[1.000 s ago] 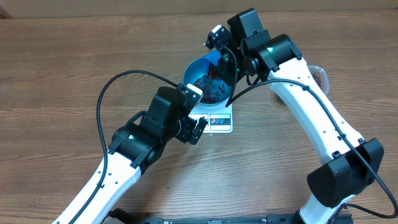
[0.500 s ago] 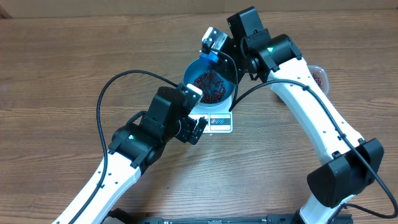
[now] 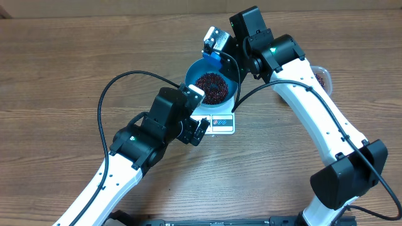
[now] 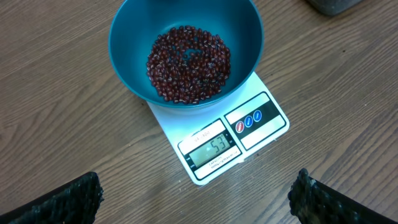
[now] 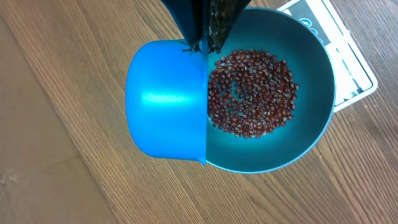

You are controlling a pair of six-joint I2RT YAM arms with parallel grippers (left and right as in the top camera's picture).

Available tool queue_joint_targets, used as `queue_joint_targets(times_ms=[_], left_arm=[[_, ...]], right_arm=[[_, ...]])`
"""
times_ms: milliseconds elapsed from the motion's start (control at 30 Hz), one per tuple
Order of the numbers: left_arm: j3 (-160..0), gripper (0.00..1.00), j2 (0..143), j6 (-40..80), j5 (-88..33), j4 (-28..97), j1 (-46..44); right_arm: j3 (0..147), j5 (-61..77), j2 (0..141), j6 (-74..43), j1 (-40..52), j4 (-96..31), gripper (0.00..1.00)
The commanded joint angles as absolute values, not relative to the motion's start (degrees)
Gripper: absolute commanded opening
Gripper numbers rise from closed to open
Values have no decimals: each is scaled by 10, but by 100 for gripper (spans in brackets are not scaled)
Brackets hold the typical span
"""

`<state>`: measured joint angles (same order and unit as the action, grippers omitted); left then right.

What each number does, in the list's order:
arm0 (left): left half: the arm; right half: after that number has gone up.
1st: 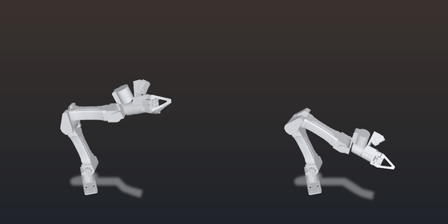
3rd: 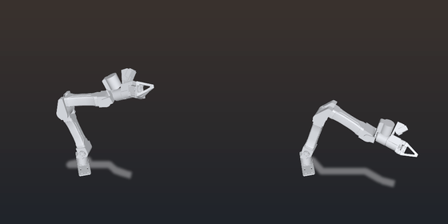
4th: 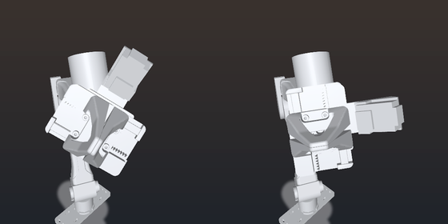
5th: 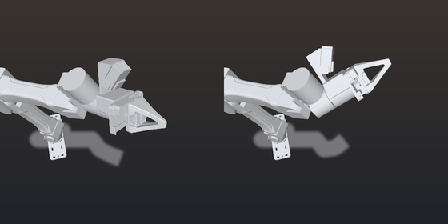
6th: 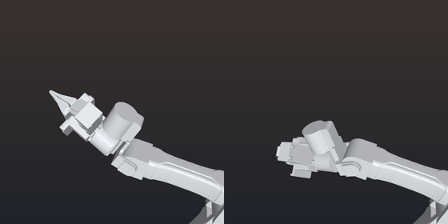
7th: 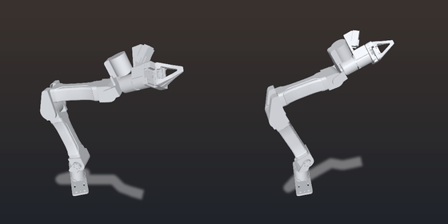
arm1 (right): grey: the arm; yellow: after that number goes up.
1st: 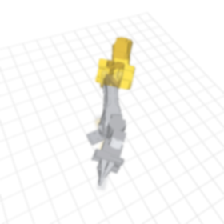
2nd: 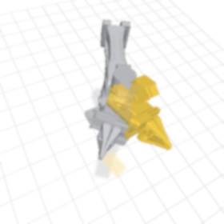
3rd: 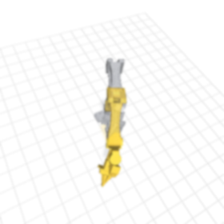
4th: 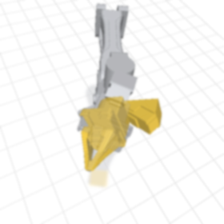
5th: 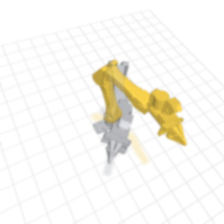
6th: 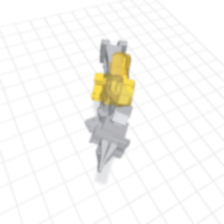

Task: Scoop item into bowl and weigh 150g on scale
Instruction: 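Tilt the blue scoop with the right gripper to pour beans into the bowl, then carry the empty scoop with the right gripper back to the bean tub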

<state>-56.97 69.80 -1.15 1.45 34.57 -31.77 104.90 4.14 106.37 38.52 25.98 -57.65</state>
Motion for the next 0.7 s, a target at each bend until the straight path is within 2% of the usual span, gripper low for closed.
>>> queue_joint_targets(times_ms=[0, 167, 267, 500, 667], left_arm=[[-568, 100, 700, -4, 6, 345, -314], [-568, 100, 700, -4, 6, 345, -314], [-568, 99, 700, -4, 6, 345, -314], [-568, 100, 700, -4, 6, 345, -314], [-568, 100, 700, -4, 6, 345, -314]], right_arm=[[1070, 52, 1049, 319, 263, -570, 4], [1070, 51, 1045, 168, 262, -569, 4], [1076, 36, 1034, 116, 262, -562, 4], [1095, -155, 1011, 46, 261, -529, 4], [1094, -280, 1012, 42, 252, -528, 4]])
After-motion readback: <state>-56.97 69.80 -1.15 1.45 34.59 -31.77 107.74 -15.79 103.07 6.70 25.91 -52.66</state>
